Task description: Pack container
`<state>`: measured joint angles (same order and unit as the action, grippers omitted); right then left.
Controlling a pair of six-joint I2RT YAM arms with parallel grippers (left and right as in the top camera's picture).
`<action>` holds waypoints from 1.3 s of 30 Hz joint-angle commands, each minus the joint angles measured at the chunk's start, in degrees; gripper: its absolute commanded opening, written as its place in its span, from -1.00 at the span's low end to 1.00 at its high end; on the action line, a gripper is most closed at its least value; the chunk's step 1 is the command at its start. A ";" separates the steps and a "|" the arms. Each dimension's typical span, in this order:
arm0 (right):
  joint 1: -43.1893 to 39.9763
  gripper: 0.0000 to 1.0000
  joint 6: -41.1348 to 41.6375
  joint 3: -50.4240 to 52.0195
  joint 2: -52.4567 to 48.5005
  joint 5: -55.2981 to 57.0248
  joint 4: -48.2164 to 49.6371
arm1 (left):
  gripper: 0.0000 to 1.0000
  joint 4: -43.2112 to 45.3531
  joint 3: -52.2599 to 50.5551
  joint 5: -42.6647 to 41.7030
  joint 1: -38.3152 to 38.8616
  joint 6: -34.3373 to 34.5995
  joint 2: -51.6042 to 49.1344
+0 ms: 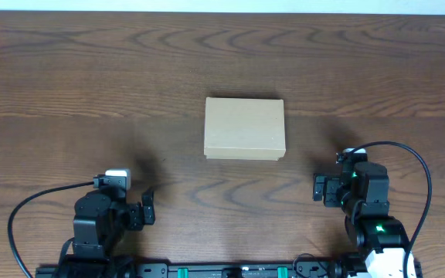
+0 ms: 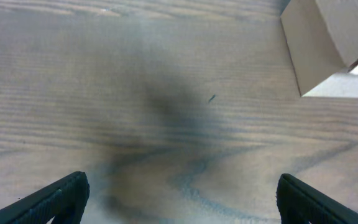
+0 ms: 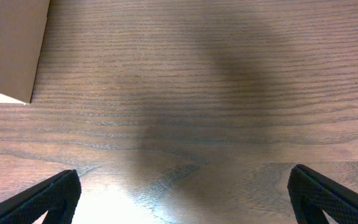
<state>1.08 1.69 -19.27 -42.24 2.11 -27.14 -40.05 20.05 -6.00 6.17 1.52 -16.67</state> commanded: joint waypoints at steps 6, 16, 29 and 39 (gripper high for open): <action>0.07 0.98 -0.48 0.52 0.24 0.00 0.07 | 0.91 -3.02 -0.31 0.46 0.24 0.39 0.31; 0.00 0.98 1.29 0.55 10.73 0.37 -1.29 | 0.91 -3.67 -0.31 0.46 0.24 0.39 0.28; 2.49 0.98 -8.22 6.49 35.87 -0.92 15.80 | 0.91 -3.67 -0.31 0.46 0.24 0.39 0.28; 4.63 0.98 -7.96 19.10 40.74 -0.22 30.29 | 0.91 -3.67 -0.31 0.46 0.24 0.39 0.28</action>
<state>5.10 -5.28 -2.33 -3.07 1.48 2.28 -43.53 20.03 -5.98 6.17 1.52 -16.67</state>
